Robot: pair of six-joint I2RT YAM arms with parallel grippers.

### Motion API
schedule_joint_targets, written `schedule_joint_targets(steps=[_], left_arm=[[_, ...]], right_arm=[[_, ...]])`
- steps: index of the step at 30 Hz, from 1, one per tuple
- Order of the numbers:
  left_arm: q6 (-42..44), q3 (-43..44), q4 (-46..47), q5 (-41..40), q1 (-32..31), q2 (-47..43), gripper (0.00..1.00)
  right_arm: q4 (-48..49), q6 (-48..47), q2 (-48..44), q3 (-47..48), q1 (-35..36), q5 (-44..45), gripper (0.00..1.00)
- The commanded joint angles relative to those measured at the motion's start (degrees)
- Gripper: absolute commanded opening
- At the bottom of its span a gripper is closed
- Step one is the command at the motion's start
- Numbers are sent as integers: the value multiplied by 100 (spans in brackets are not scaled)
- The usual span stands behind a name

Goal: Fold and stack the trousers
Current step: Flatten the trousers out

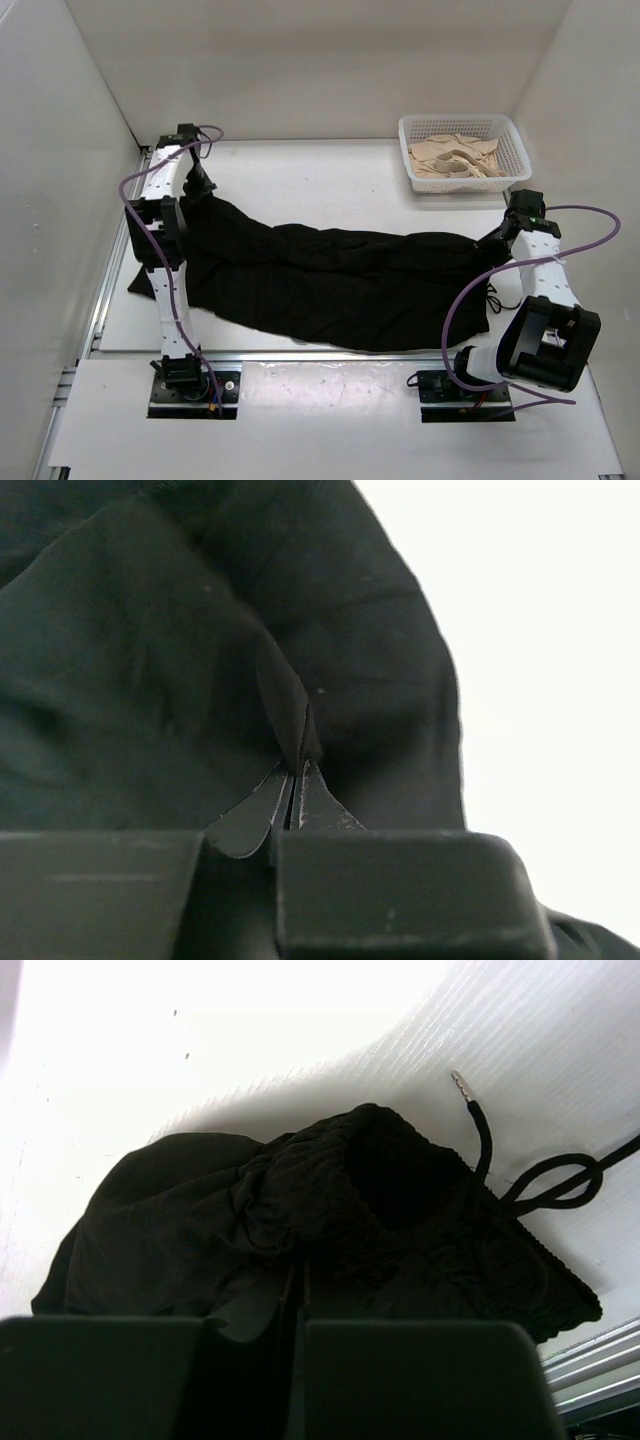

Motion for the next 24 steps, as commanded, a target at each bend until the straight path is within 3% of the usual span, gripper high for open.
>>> schedule_joint_targets(steps=[1, 12, 18, 24], left_arm=[[38, 540, -89, -140, 191, -1373, 10], [232, 548, -230, 116, 877, -2893, 10], [416, -197, -300, -630, 930, -4131, 10], [530, -471, -248, -886, 930, -4232, 10]], right_arm=[[-47, -107, -182, 382, -24, -15, 0], [-741, -107, -1043, 1234, -24, 425, 0], [-1199, -107, -1641, 1534, -24, 881, 0], [-1322, -107, -1704, 1587, -24, 1286, 0]])
